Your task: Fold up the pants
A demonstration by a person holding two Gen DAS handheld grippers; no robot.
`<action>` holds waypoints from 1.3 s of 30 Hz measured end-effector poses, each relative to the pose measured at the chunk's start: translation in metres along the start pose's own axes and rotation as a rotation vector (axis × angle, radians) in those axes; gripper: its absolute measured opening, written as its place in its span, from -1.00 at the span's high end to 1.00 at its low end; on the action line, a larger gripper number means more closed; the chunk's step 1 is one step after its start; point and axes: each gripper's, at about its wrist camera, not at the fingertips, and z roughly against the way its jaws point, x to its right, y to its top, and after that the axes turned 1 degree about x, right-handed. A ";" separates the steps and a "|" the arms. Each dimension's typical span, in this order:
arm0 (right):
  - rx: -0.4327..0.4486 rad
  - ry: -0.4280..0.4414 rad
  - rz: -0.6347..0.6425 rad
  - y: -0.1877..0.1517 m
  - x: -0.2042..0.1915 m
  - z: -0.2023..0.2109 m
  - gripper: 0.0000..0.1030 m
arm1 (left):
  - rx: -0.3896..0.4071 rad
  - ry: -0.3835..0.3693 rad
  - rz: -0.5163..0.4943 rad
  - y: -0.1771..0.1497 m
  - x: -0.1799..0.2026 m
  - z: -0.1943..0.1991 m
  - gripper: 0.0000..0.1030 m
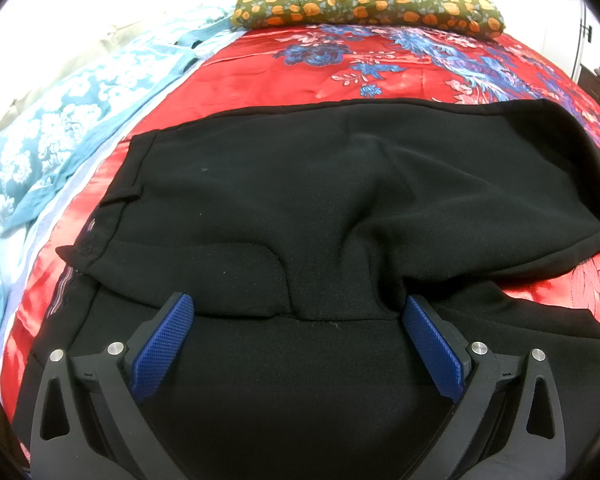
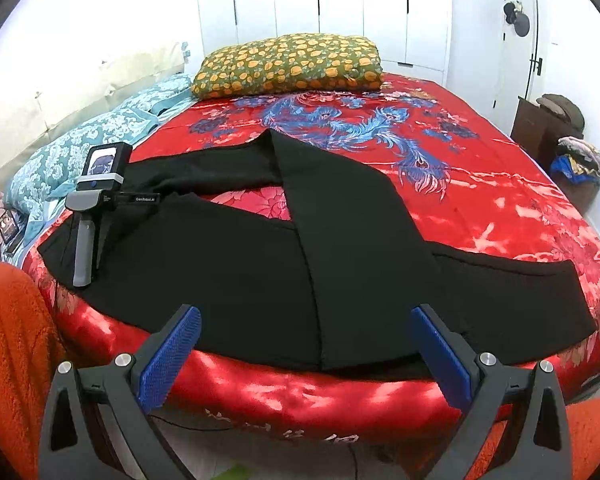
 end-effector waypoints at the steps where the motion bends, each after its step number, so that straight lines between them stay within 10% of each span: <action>1: -0.002 -0.001 0.001 0.000 0.000 -0.001 -0.99 | 0.000 0.000 0.000 0.000 0.000 0.000 -0.99; 39: -0.044 0.013 -0.108 0.000 0.016 -0.018 -0.99 | 0.000 0.001 0.000 0.000 0.000 0.000 -0.99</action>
